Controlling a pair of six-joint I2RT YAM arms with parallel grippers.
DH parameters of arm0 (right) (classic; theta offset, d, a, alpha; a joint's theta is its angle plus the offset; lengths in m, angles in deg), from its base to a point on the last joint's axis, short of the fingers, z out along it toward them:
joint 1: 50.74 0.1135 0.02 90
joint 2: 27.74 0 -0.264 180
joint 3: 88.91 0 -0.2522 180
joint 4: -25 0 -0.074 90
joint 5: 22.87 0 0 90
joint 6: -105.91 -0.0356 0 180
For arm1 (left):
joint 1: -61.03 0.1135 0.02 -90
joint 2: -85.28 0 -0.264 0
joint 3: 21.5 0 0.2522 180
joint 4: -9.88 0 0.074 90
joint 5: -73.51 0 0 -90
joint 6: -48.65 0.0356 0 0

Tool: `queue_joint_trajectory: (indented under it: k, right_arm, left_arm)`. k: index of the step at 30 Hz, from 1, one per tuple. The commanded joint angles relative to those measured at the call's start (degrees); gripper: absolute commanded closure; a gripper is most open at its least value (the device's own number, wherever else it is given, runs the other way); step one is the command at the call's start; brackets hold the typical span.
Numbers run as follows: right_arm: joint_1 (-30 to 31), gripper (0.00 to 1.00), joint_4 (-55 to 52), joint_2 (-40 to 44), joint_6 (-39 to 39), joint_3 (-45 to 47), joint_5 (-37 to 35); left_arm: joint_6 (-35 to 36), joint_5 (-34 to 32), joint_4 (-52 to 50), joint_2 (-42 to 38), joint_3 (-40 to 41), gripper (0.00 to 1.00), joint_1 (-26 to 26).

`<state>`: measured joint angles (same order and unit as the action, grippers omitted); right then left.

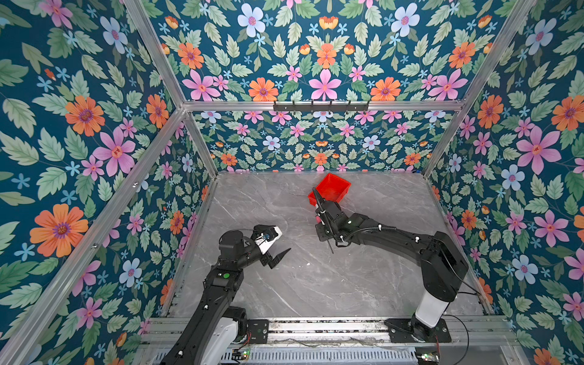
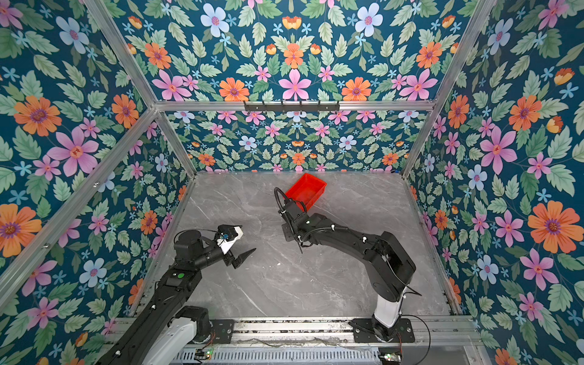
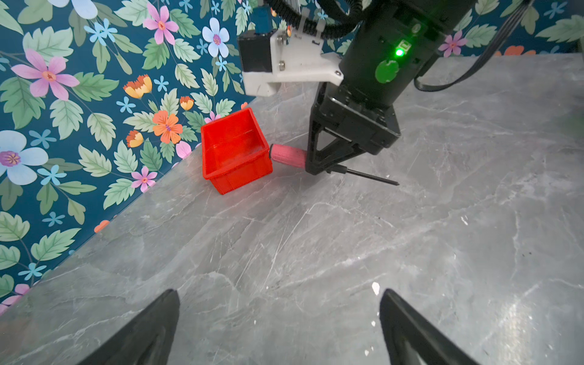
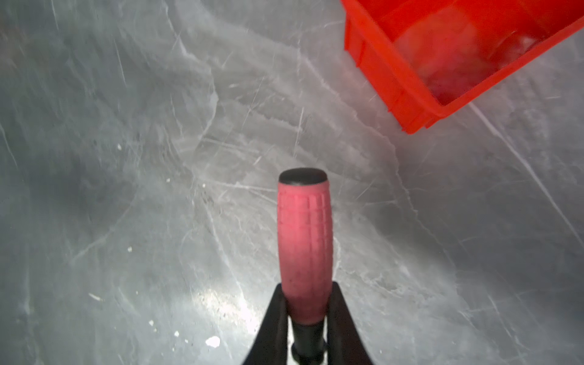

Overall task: Put the screwdriver in the bin
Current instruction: Pick up the screwdriver from the center of the table, then place the screwdriver into the bin.

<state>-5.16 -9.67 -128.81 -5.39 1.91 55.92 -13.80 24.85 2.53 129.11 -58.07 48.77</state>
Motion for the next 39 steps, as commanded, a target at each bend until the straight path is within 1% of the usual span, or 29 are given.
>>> queue_joint_trajectory:
  k: [1,6,9,12,19,25,29,35,39]
  right_arm:
    - [-1.33,1.00,5.20,1.17,-5.89,-0.19,-3.28]
    - [-4.13,1.00,10.05,0.62,-9.51,-2.06,-4.35]
    - [-5.57,1.00,10.37,-0.60,-11.84,-4.34,-4.18]
    - [-7.24,1.00,11.06,-1.86,-14.28,-6.00,-3.72]
    - [-11.56,1.00,11.95,-5.54,-22.42,-9.90,-1.62]
    - [-15.69,1.00,11.54,-10.43,-29.19,-14.74,0.53]
    - [-17.17,1.00,10.88,-14.21,-31.09,-18.55,0.93]
    - [-18.07,1.00,7.63,-20.24,-32.33,-25.88,-1.43]
    - [-18.73,1.00,4.59,-24.09,-35.07,-30.53,-4.23]
  left_arm:
    - [-7.06,-1.45,11.22,2.16,0.77,0.00,-1.88]
    - [-8.11,-7.39,17.09,7.08,0.57,0.00,-8.21]
    - [-10.31,-8.69,22.24,9.68,0.65,0.00,-9.69]
    - [-10.80,-10.95,25.63,12.21,0.04,0.00,-10.99]
    - [-10.94,-15.14,27.16,18.53,-3.07,0.00,-13.83]
    - [-12.26,-18.11,25.78,22.46,-5.86,0.00,-14.82]
    - [-13.55,-18.83,25.65,24.69,-7.37,0.00,-15.06]
    - [-13.75,-19.19,25.75,26.06,-8.04,0.00,-15.26]
    - [-13.74,-19.35,25.33,25.95,-8.10,0.00,-15.35]
